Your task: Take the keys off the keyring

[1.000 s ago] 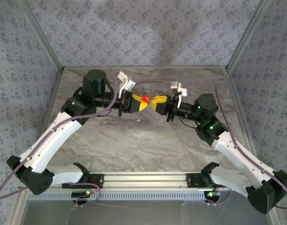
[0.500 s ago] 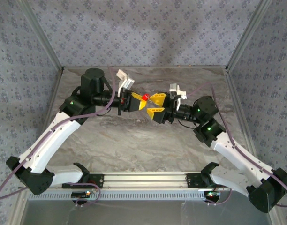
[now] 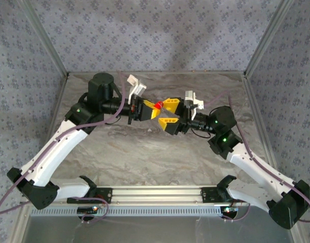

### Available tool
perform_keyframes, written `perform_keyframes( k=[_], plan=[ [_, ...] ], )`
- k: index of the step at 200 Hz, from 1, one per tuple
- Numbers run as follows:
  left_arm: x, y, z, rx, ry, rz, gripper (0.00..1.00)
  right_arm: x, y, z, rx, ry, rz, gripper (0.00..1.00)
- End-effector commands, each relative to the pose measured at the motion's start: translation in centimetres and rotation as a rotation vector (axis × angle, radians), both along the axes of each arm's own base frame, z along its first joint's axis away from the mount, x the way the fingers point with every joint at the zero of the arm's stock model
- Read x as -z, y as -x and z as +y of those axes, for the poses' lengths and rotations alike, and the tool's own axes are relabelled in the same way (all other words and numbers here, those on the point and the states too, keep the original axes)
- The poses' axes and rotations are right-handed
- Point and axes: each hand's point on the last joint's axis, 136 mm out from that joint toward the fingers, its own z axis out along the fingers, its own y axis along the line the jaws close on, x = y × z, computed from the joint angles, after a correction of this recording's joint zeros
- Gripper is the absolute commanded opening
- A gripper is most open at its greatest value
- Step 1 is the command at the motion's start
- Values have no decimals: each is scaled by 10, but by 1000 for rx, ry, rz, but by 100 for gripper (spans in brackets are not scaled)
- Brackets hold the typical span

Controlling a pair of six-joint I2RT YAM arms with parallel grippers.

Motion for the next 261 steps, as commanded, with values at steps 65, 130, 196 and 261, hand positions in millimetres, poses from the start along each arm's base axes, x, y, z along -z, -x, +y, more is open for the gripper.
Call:
perform_keyframes(
  k=[65, 130, 196, 261],
  plan=[
    [-27, 10, 0, 35, 78, -43, 0, -18, 15, 4, -71, -50, -69, 47],
    [-24, 9, 2, 21, 82, -48, 0, -27, 16, -5, -35, -83, -78, 21],
    [-23, 10, 2, 15, 88, -47, 0, -35, 12, -5, -33, -129, -62, 12],
    [-20, 9, 8, -23, 81, -74, 0, -27, -8, -13, 93, -85, 9, 0]
  ],
)
